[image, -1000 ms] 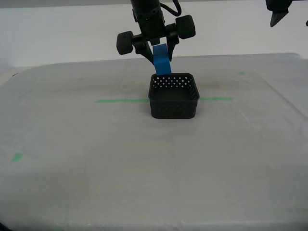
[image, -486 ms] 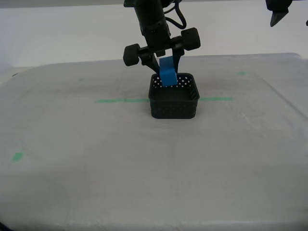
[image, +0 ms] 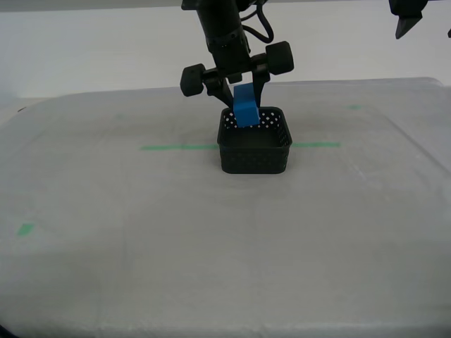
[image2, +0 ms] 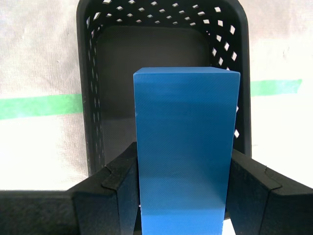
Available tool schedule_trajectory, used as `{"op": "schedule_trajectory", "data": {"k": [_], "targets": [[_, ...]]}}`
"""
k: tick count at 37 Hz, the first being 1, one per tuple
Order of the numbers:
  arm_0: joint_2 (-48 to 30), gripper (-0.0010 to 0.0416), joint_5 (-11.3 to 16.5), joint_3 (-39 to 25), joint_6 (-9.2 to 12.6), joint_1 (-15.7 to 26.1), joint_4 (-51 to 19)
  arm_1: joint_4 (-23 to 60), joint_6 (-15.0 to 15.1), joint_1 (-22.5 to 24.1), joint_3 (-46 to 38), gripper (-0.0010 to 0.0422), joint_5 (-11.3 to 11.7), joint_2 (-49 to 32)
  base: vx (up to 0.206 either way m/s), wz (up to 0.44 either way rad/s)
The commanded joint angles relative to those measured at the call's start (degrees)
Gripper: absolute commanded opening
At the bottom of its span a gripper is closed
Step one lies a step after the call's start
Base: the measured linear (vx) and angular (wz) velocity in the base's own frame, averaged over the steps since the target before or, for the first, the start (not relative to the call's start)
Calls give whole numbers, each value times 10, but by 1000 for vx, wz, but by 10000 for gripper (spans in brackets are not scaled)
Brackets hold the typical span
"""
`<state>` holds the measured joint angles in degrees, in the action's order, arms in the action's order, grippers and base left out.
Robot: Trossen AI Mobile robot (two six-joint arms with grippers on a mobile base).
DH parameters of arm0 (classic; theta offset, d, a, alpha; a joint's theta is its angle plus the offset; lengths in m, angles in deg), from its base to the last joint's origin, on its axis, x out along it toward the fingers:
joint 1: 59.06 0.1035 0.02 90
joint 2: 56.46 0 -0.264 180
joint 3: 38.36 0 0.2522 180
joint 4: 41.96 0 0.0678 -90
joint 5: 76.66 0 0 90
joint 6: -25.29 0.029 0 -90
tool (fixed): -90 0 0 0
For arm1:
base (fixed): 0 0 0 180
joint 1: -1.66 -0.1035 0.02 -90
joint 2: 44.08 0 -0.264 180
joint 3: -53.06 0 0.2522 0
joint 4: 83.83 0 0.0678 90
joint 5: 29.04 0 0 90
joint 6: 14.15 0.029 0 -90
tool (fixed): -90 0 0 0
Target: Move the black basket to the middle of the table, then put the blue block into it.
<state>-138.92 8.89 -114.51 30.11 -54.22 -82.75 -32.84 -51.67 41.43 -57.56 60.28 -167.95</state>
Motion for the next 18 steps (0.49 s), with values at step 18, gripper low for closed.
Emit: {"op": "schedule_trajectory", "data": {"k": [18], "targets": [[0,399,-2,0,0,0,1,49,44,0,-49,241,5,0,0,0]]}}
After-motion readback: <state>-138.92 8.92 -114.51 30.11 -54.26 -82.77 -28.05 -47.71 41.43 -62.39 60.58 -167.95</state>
